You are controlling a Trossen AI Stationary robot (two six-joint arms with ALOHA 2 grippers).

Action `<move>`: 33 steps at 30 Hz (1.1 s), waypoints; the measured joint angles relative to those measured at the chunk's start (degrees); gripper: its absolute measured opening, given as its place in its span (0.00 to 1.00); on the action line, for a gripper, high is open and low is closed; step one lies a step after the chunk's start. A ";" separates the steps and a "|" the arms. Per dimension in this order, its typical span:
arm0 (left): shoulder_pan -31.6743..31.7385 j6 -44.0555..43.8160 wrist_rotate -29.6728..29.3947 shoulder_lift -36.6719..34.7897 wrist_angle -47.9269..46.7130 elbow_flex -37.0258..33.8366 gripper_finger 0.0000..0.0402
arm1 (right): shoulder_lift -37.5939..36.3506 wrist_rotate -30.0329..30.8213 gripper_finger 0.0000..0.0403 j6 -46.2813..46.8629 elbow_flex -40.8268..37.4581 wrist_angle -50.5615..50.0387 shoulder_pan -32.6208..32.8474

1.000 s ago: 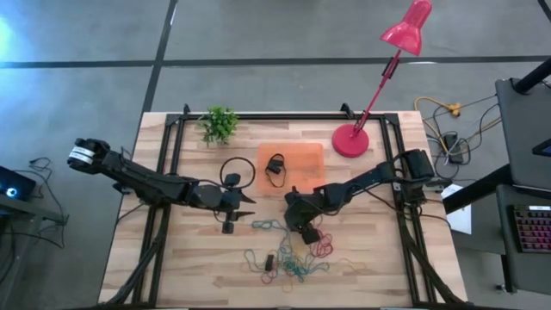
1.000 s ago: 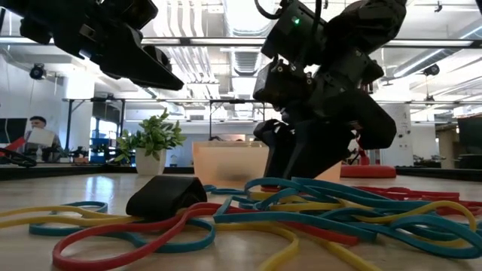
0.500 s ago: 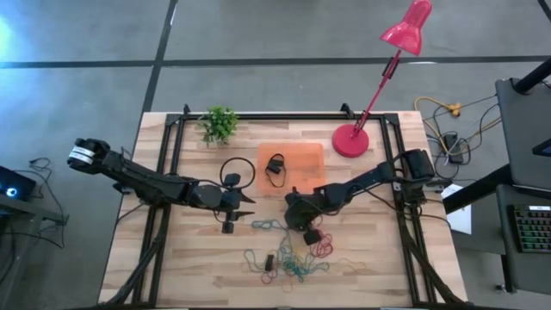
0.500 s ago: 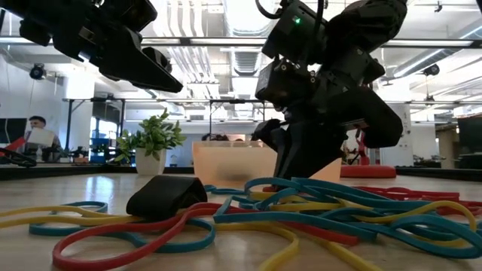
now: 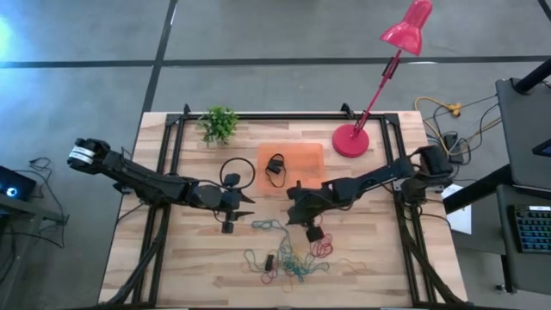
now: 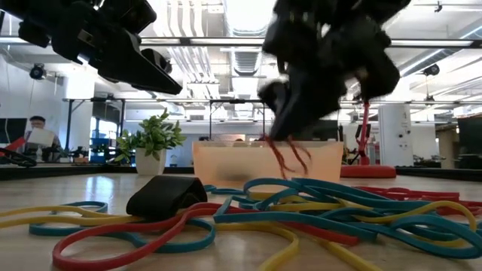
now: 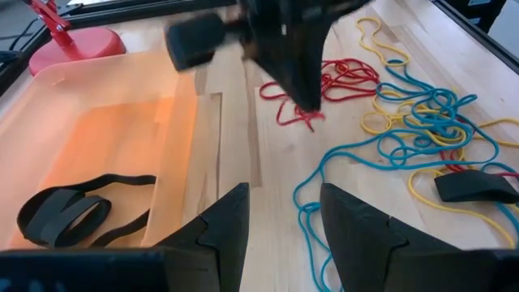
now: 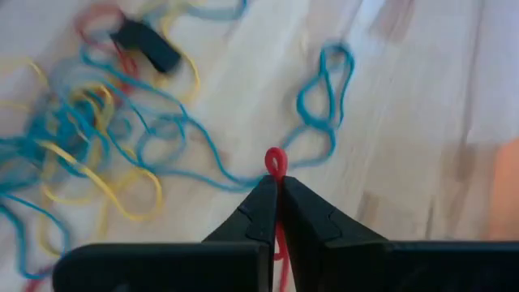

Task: Pick and place rubber bands into bin
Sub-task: Put the red rubber band into the bin

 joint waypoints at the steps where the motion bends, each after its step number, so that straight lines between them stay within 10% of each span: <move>1: 0.00 0.04 0.00 0.00 0.11 -0.08 0.34 | -0.85 -0.02 0.02 -0.02 0.01 0.00 0.06; 22: -0.01 0.36 -0.02 0.01 0.93 -0.30 0.34 | -14.20 22.55 0.02 -7.01 0.10 -5.00 -10.27; 33: 0.00 0.34 -0.02 0.01 1.07 -0.83 0.34 | -13.74 22.73 0.02 3.57 -0.92 -9.15 -22.24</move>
